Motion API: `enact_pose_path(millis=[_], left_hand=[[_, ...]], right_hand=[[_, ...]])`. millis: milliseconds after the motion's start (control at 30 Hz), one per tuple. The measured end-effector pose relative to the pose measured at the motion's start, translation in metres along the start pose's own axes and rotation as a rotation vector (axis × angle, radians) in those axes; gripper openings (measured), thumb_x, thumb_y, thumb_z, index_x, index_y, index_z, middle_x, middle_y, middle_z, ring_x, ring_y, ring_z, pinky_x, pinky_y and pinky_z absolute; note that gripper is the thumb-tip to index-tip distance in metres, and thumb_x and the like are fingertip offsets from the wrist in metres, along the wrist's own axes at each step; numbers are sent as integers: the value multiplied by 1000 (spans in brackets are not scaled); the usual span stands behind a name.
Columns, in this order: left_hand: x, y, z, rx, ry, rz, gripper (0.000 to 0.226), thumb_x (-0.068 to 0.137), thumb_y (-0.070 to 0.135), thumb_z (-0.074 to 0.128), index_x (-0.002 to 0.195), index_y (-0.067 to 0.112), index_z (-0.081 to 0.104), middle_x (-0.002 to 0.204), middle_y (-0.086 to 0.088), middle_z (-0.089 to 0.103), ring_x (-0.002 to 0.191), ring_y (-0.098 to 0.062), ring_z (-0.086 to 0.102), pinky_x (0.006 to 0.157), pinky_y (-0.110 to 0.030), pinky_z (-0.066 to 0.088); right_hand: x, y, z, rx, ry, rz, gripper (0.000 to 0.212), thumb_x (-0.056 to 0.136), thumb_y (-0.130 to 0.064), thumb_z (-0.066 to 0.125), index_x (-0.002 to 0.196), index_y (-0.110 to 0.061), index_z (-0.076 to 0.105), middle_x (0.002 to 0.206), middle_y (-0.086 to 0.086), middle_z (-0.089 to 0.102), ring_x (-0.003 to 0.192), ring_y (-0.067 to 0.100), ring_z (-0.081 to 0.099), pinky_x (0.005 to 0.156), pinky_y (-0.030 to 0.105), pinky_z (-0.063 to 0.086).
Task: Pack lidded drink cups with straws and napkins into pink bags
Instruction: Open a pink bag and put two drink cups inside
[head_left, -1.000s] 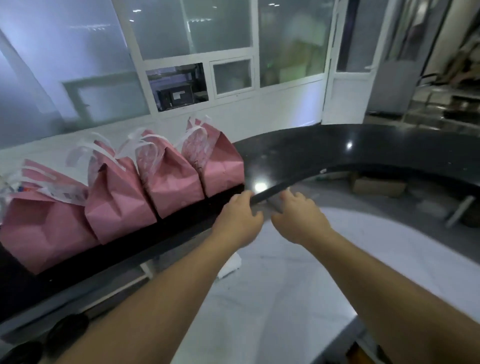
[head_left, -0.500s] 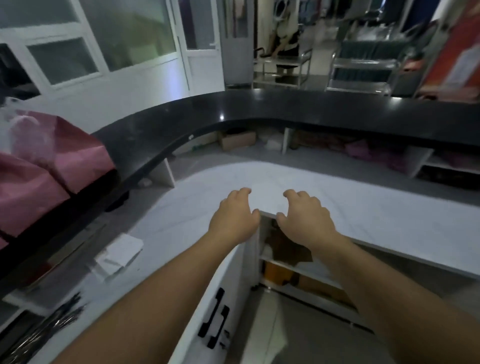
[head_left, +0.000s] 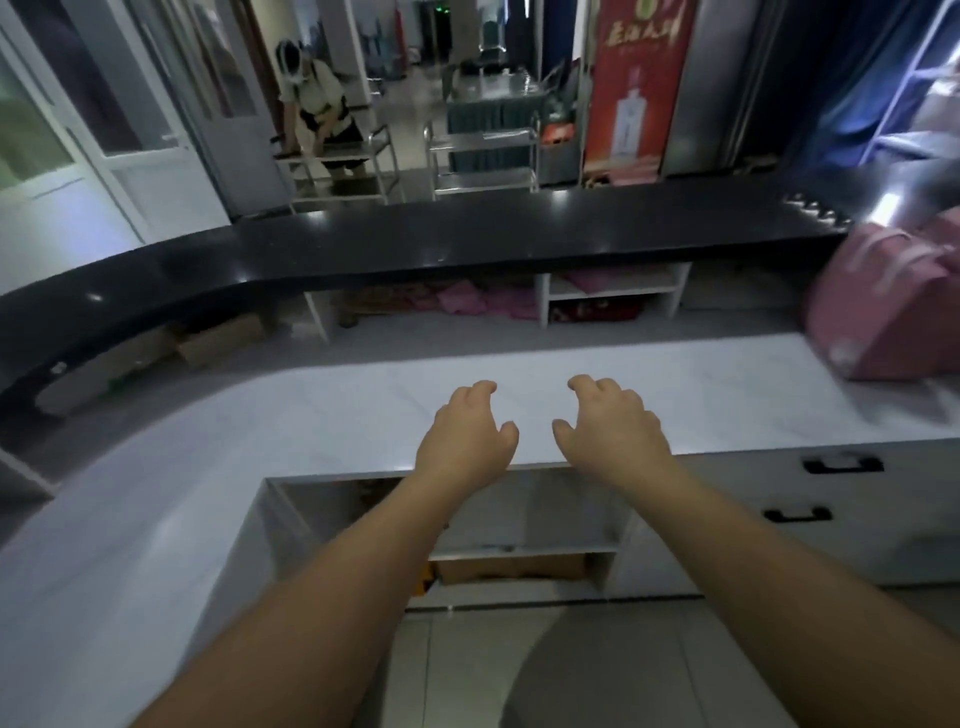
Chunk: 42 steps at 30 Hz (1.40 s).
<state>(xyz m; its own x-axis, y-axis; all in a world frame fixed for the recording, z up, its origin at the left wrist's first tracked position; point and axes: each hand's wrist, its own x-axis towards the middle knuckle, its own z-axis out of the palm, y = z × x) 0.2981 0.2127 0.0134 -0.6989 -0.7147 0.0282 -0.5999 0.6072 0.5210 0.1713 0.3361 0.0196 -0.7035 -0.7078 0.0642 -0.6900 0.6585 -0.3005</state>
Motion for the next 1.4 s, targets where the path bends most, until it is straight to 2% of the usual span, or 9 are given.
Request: enact_pose_path(millis=[267,433,633,767,867,1000,1100,1200,1400], left_hand=[[56,151,93,-8,-130,155,62,100,38,55,157,23,35,159,-1,41,140,-25,47,108,-43,46],[92,223,139,-9,-203,244,62,100,37,55,157,23,35,159,0,42,139,-25,48,106,-44,48],[153,287,197,-35,-279,326,61,99,38,55,156,25,37,158,1,43,132,-23,54,84,-31,45],[209,334,236,-66,-330,374,62,99,38,55,157,24,37,158,0,43,122,-21,59,79,-30,46],[253,373,260,-90,-359,401,62,97,40,56,156,26,39,157,1,44,99,-11,62,77,-31,50],[311,426,288,-109,-373,458,60,95,45,57,150,25,45,150,-2,52,119,-22,62,86,-33,51],[341,464,310,-123,-415,452,54,95,48,60,143,25,50,140,-2,58,113,-23,64,94,-42,58],[362,497,330,-147,-433,443,52,94,50,60,138,23,52,133,-4,60,109,-26,66,93,-51,60],[390,554,380,-146,-327,325,69,92,57,60,146,17,44,143,-13,47,120,-39,58,97,-54,54]], right_hand=[[19,171,-54,0,69,194,49,96,-44,52,139,-22,46,131,5,56,113,30,53,82,43,42],[34,249,-79,26,111,316,52,97,-43,52,143,-21,44,134,6,55,117,32,51,89,46,47],[75,326,-99,38,156,436,53,97,-42,52,145,-20,44,135,8,54,118,34,51,92,48,45],[119,374,-112,11,209,492,45,95,-40,53,134,-18,50,126,9,58,112,35,52,88,46,45],[154,409,-124,6,224,559,44,95,-41,54,132,-17,51,126,10,58,113,36,54,85,45,46],[193,456,-139,27,258,636,48,95,-42,56,135,-17,50,128,11,58,116,36,53,90,47,48],[215,490,-150,46,282,685,47,96,-39,56,135,-14,52,129,13,58,118,37,53,93,47,48],[236,523,-159,52,286,704,46,96,-38,57,134,-12,53,128,15,59,118,39,53,95,47,48],[290,592,-174,75,268,633,36,94,-33,57,123,-11,57,124,14,61,115,39,56,91,47,48]])
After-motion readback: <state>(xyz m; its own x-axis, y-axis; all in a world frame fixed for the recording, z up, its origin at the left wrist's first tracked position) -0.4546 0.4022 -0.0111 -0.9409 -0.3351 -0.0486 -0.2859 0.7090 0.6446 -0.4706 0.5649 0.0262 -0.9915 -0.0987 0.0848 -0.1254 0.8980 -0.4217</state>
